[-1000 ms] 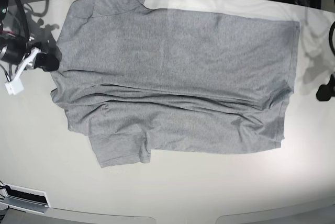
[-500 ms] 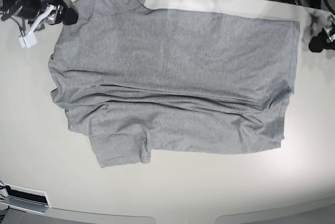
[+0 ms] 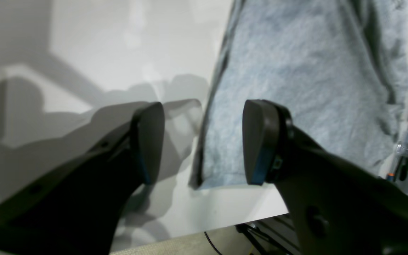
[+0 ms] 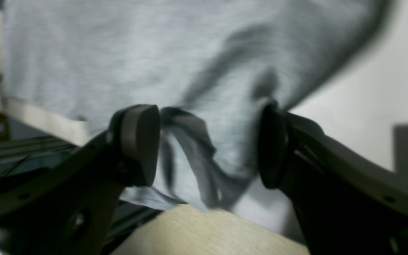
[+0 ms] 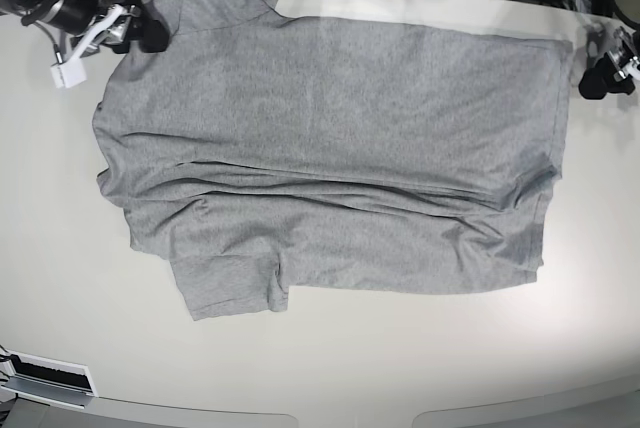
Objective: Layout the t-shirt on the table in an organized manner, then fold the t-shirt properly
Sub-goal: 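Move both grippers to the shoulder corners and grasp them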
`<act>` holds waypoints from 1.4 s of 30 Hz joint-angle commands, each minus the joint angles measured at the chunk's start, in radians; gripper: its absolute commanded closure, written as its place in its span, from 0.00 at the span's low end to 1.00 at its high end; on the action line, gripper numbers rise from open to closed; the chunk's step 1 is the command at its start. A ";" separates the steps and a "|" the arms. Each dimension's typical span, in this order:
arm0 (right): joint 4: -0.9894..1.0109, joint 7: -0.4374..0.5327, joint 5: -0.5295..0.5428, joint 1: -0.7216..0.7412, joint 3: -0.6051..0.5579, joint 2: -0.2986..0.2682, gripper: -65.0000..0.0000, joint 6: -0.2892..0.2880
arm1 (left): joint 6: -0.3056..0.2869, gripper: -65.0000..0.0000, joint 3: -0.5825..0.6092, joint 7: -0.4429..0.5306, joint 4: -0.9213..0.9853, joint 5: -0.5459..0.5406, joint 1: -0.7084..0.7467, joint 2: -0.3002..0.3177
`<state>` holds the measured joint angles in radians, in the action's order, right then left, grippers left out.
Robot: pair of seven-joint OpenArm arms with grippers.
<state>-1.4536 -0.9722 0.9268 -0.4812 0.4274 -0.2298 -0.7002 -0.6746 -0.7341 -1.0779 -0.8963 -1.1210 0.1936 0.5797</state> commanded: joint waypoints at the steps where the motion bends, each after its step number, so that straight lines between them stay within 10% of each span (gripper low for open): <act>1: -0.010 -0.011 -0.004 -0.006 0.003 0.003 0.33 0.002 | -0.007 0.45 -0.008 0.007 -0.012 -0.014 -0.003 0.031; 12: -0.010 -0.011 -0.026 -0.006 0.007 -0.007 0.33 0.002 | -0.007 0.68 -0.006 0.027 -0.012 -0.013 -0.003 0.016; 17: -0.010 -0.011 -0.014 0.000 0.007 -0.023 0.33 0.002 | -0.023 0.51 0.031 0.069 -0.012 0.041 -0.006 -0.034; 27: -0.010 -0.016 -0.015 -0.001 0.007 -0.023 0.33 0.002 | 0.009 0.51 0.113 0.023 -0.012 0.113 -0.005 -0.130; 42: -0.010 -0.018 -0.007 -0.001 0.007 -0.023 0.33 0.002 | 0.021 0.52 0.171 -0.133 -0.013 0.039 0.003 0.003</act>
<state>-1.4540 -0.9794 0.9234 -0.4786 0.4294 -0.2428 -0.7002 -0.6708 -0.5621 -1.1854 -0.9081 -1.1343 0.1894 0.5663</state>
